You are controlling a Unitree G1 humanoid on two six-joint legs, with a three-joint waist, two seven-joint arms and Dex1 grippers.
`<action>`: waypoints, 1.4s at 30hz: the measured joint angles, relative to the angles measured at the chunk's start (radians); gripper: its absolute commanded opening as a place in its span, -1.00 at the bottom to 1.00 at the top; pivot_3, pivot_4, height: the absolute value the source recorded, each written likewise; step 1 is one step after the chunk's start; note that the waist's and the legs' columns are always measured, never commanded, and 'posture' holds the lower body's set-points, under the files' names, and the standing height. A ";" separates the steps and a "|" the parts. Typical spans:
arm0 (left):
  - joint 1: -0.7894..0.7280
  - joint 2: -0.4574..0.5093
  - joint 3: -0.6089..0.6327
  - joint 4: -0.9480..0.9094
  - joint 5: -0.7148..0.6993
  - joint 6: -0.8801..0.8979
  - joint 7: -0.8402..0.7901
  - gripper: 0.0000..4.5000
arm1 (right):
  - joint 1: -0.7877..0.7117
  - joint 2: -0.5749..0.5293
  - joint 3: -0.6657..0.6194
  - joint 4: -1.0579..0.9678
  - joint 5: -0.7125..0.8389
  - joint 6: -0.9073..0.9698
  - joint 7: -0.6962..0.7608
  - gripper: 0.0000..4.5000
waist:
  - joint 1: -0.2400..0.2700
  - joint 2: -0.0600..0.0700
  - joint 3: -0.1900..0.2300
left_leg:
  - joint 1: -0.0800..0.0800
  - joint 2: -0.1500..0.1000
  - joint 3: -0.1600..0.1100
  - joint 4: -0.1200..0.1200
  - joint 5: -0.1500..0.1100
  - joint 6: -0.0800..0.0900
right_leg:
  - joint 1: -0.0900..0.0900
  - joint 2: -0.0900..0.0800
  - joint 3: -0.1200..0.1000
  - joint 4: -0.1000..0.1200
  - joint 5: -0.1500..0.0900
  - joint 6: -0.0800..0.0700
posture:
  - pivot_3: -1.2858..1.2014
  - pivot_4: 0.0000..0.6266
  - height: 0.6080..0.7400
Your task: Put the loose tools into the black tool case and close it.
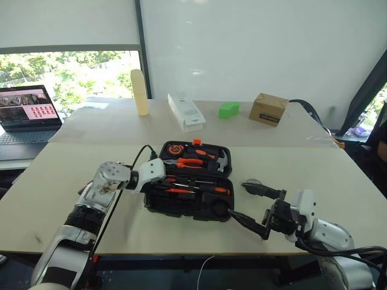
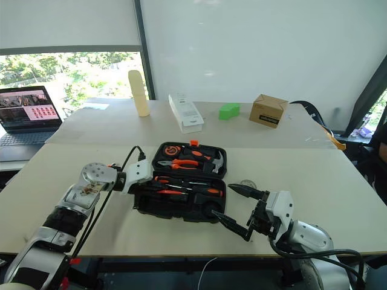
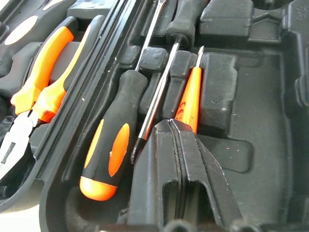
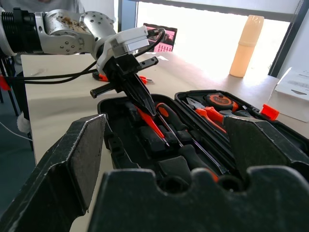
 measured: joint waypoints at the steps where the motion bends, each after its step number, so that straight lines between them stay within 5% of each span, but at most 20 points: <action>1: 0.004 0.000 -0.001 -0.006 0.000 0.000 0.001 -0.98 | 0.000 0.000 0.000 0.002 0.000 -0.001 0.000 1.00 | 0.000 0.000 0.000 | 0.000 0.000 0.000 0.000 0.000 0.000 | 0.000 0.000 0.000 0.000 0.000 0.000 | 0.03 -0.52 1.00; 22: 0.042 0.018 -0.010 -0.032 -0.045 0.066 -0.030 -0.98 | -0.012 0.002 0.000 0.027 -0.017 -0.018 0.008 1.00 | -0.001 0.006 -0.004 | 0.003 0.001 0.003 0.000 0.000 0.000 | -0.001 0.000 0.005 0.001 0.000 -0.001 | 0.03 -0.52 1.00; 42: 0.022 -0.038 0.046 0.091 -0.069 -0.087 0.014 -0.98 | -0.004 0.004 0.003 0.030 -0.017 -0.018 0.014 1.00 | 0.001 0.006 -0.003 | 0.002 0.000 0.002 0.000 0.000 0.000 | -0.001 0.000 0.003 0.000 0.000 -0.001 | 0.03 -0.52 1.00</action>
